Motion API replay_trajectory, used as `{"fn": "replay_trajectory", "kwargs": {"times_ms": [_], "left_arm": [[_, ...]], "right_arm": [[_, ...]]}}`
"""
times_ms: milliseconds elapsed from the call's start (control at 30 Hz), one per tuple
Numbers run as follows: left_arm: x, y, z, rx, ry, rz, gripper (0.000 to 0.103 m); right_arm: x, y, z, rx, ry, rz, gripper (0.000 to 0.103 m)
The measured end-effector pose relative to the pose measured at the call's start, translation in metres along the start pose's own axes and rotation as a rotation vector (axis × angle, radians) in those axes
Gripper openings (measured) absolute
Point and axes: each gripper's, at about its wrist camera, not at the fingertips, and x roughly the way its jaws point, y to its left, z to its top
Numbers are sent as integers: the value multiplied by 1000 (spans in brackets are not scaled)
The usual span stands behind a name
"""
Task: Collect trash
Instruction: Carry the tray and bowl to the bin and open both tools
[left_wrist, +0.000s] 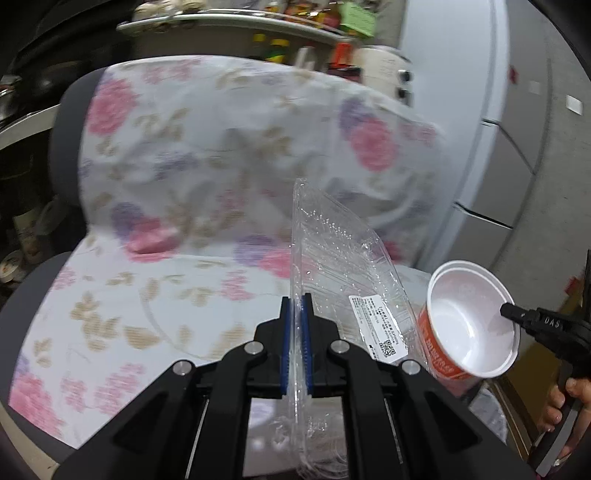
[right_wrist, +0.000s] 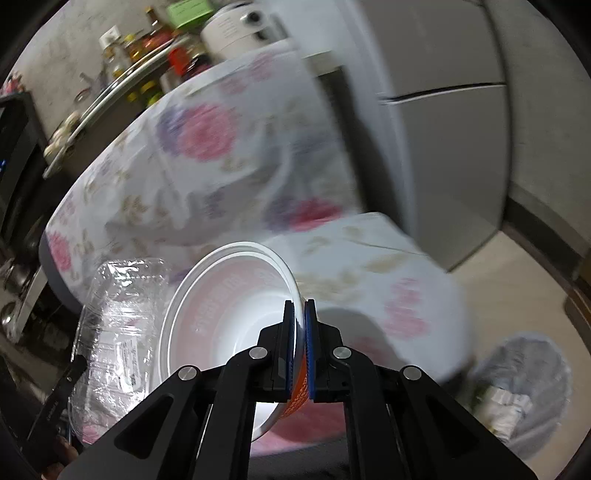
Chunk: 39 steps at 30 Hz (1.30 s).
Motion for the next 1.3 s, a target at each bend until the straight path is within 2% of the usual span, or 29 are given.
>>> {"fn": "replay_trajectory", "kwargs": {"times_ms": [133, 333, 567, 867, 1000, 1067, 1100, 1133, 1167, 1200, 1300], "left_arm": [[-1, -42, -8, 42, -13, -86, 4], [-6, -122, -23, 137, -36, -259, 4], [3, -206, -53, 239, 14, -420, 4], [28, -278, -90, 358, 99, -505, 4], [45, -300, -101, 384, 140, -520, 4], [56, -312, -105, 394, 169, -531, 5], [62, -316, -106, 392, 185, -534, 7], [66, -319, -108, 394, 201, -538, 26], [70, -321, -109, 396, 216, -543, 49], [75, -322, -110, 395, 216, -541, 54], [79, -319, -112, 403, 222, -539, 54]], "right_arm": [[-40, -44, -8, 52, -37, -76, 6], [-109, -110, -25, 139, -119, -211, 6], [-162, -180, -55, 266, -172, -350, 6], [-166, -258, -90, 413, -149, -442, 6], [-151, -281, -97, 453, -121, -456, 6], [-139, -296, -97, 474, -110, -450, 10], [-135, -301, -98, 477, -101, -442, 13], [-125, -308, -97, 488, -77, -421, 22], [-118, -315, -98, 503, -59, -409, 30], [-110, -321, -100, 516, -36, -403, 41], [-101, -325, -103, 517, -10, -411, 42]]}}
